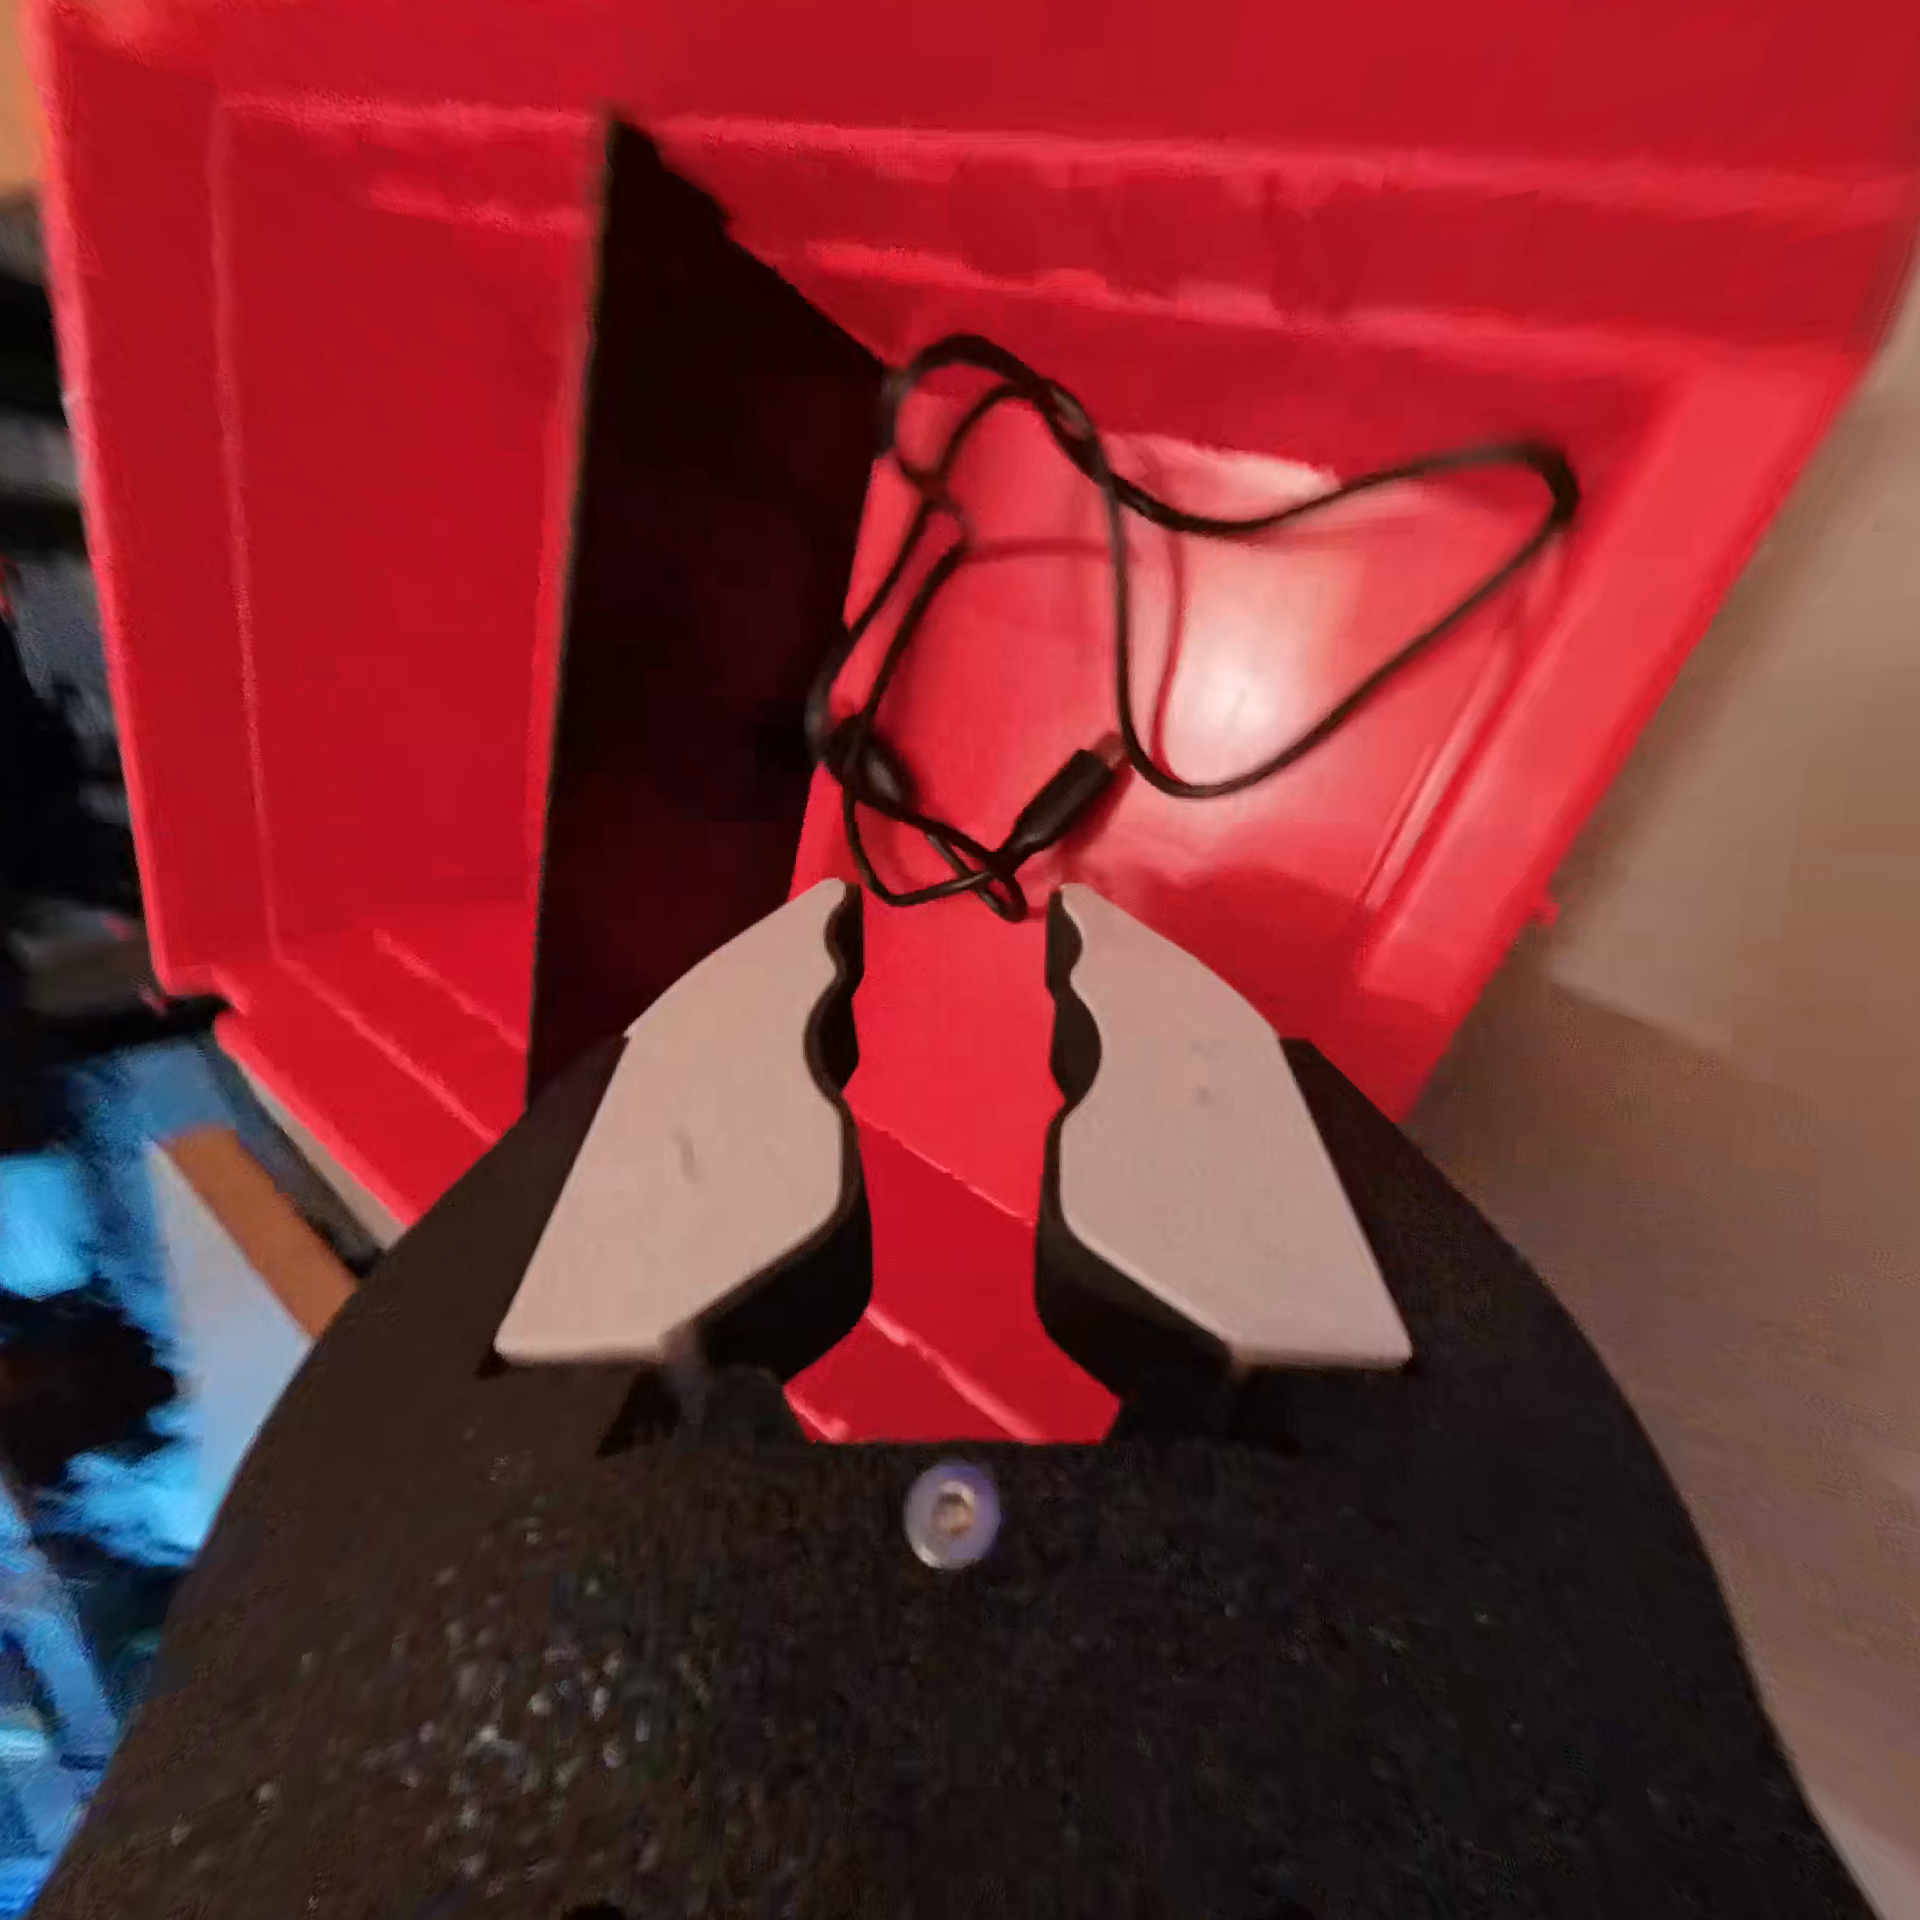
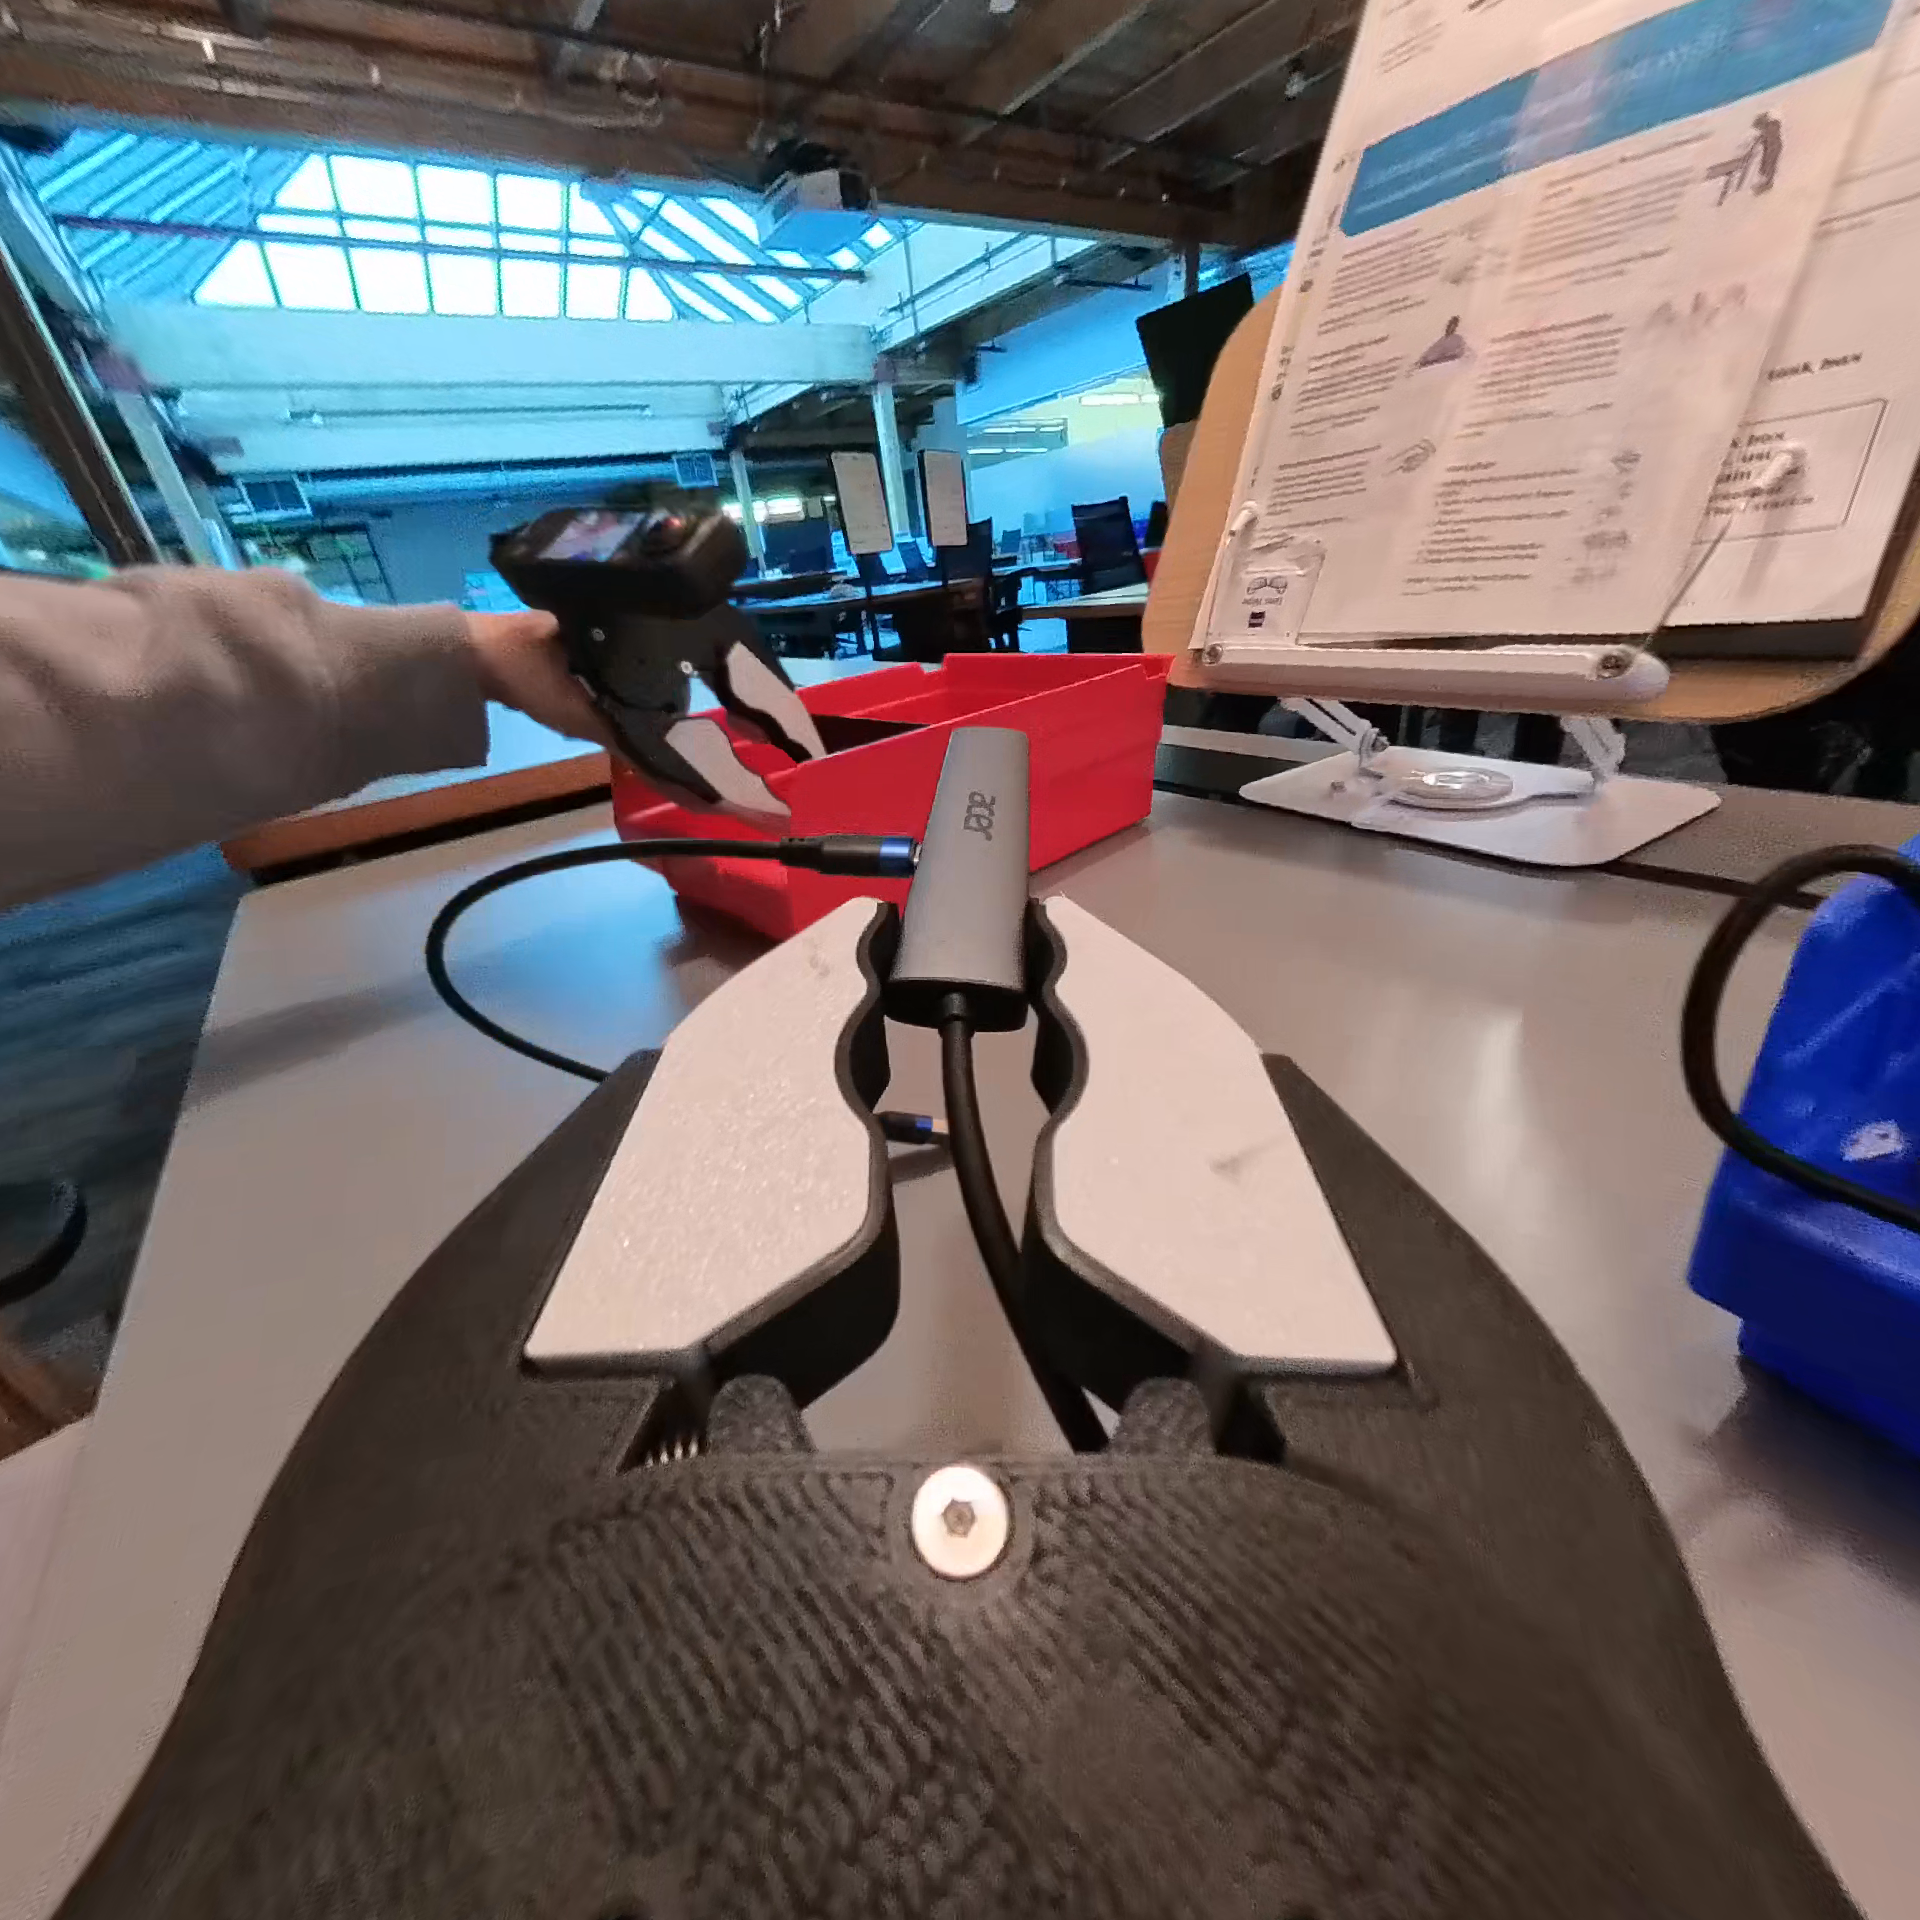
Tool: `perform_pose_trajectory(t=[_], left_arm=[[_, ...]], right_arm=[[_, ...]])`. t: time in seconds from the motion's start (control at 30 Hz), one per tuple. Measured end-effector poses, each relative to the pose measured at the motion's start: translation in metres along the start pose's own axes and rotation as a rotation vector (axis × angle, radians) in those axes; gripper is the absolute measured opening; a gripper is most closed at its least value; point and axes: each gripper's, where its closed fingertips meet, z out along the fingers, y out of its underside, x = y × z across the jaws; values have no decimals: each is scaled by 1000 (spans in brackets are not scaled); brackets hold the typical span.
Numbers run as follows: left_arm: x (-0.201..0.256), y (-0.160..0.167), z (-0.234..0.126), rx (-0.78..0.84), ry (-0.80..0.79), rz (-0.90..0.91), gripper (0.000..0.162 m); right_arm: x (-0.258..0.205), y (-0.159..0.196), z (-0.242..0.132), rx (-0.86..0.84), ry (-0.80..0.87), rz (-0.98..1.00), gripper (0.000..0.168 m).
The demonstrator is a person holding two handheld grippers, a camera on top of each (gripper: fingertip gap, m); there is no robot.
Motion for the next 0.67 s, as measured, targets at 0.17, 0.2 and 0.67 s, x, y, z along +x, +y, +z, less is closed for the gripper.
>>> perform_pose_trajectory(t=[0.17,0.2,0.67], left_arm=[[10,7,22,-83,128,142,33],[10,9,25,-95,151,137,33],[13,25,22,-224,376,70,20]], right_arm=[[-4,2,2,-19,-17,-20,24],[-5,2,2,-18,-26,-14,24],[-8,2,1,-14,-90,27,24]])
